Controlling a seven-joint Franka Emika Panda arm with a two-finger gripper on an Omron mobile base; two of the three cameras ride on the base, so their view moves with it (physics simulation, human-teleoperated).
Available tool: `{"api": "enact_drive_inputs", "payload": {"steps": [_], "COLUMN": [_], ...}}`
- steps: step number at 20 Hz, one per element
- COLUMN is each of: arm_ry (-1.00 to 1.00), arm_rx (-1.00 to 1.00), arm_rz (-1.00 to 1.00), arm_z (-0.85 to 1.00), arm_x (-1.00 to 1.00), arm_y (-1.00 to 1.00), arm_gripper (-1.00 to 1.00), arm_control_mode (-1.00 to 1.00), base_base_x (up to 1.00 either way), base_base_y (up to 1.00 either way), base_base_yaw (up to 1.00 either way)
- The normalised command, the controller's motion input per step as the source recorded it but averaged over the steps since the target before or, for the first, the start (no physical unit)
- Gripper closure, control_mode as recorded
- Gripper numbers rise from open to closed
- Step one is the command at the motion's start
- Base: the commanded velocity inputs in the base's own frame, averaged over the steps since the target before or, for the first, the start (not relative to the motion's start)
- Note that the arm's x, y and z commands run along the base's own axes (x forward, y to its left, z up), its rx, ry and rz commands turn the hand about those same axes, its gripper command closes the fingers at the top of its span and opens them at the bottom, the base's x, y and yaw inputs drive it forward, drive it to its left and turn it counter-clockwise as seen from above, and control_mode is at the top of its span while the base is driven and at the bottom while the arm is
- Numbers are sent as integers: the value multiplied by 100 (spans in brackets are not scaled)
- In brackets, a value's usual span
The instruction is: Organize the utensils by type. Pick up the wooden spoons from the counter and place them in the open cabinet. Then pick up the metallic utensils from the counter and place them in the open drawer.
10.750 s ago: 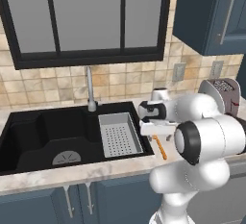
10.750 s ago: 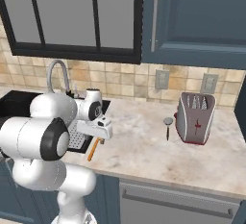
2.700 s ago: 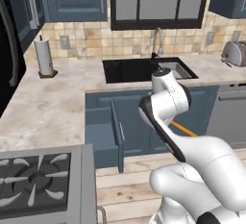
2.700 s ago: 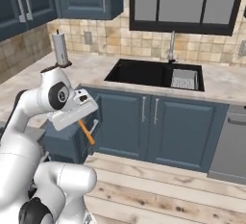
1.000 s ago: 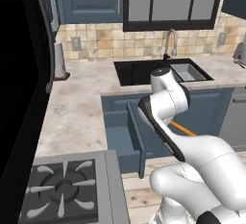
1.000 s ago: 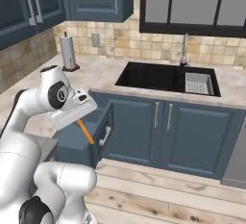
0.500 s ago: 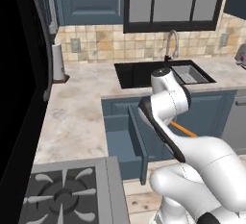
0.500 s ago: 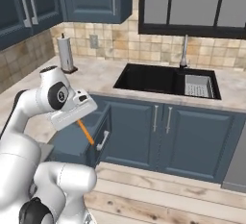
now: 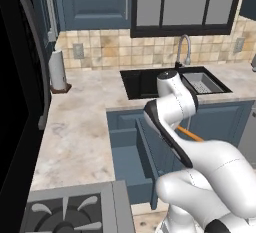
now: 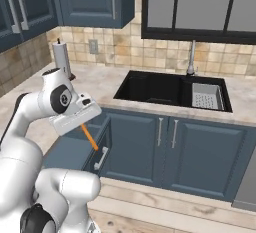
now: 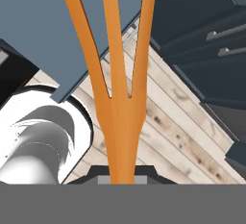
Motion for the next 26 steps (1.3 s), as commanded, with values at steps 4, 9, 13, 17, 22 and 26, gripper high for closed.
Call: {"api": "enact_drive_inputs", "payload": {"steps": [4, 9, 13, 17, 22, 26], "arm_ry": [0, 0, 0, 0, 0, 0], "arm_rx": [0, 0, 0, 0, 0, 0], "arm_rz": [0, 0, 0, 0, 0, 0], "arm_z": [0, 0, 0, 0, 0, 0], "arm_x": [0, 0, 0, 0, 0, 0], "arm_y": [0, 0, 0, 0, 0, 0], "arm_gripper": [100, 100, 100, 100, 100, 100], "arm_control_mode": [100, 100, 100, 100, 100, 100], "base_base_x": [5, 1, 0, 0, 0, 0], "base_base_y": [22, 3, 0, 0, 0, 0], "base_base_yaw": [0, 0, 0, 0, 0, 0]}}
